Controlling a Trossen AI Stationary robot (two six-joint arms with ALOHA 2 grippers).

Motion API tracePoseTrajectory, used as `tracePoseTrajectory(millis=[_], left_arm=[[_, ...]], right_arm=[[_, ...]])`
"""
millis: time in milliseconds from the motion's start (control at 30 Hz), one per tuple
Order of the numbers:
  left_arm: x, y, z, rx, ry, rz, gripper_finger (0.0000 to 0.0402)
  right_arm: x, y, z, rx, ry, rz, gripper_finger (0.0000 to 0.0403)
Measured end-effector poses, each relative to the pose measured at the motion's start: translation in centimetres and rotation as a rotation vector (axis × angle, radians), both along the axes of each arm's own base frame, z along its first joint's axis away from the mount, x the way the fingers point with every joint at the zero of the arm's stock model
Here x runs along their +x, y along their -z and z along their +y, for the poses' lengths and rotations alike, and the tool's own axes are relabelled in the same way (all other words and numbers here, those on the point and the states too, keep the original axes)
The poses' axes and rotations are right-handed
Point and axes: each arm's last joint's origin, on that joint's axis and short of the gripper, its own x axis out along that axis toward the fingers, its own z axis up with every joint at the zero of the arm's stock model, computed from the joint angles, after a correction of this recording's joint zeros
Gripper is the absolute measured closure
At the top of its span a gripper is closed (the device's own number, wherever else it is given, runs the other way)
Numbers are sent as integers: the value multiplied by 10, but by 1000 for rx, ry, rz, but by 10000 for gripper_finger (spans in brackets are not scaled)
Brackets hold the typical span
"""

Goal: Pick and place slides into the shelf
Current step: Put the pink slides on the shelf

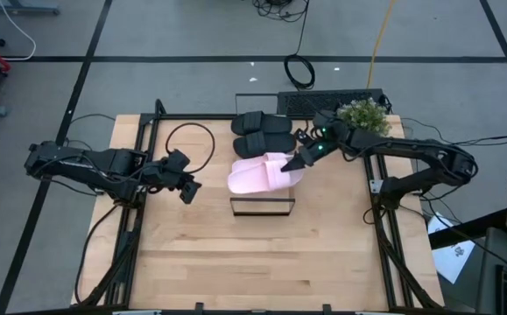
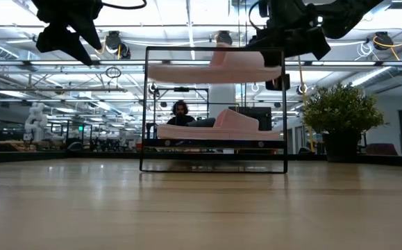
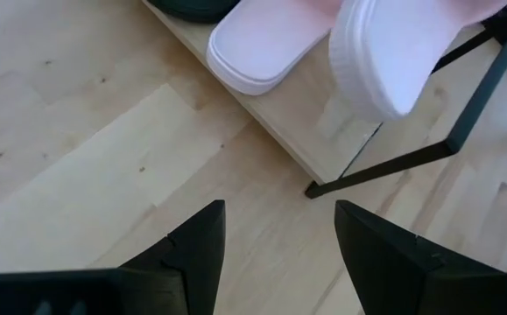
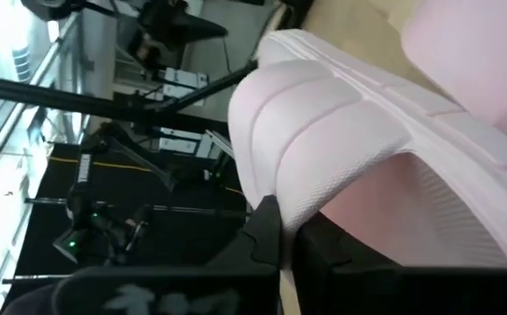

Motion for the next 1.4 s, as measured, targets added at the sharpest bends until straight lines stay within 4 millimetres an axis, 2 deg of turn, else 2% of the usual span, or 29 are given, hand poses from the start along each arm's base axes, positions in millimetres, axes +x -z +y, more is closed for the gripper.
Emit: tracePoseTrajectory(millis=[233, 467, 833, 1400], left_arm=[[0, 0, 1, 20, -11, -1, 192], [0, 0, 1, 37, -21, -3, 192], [0, 0, 1, 58, -6, 2, 192], [0, 0, 1, 76, 14, 7, 192]], right_arm=[[0, 4, 3, 58, 17, 68, 403], [5, 7, 18, 93, 47, 134, 403], [6, 27, 35, 123, 183, 248, 403], [12, 23, 46, 144, 267, 232, 403]])
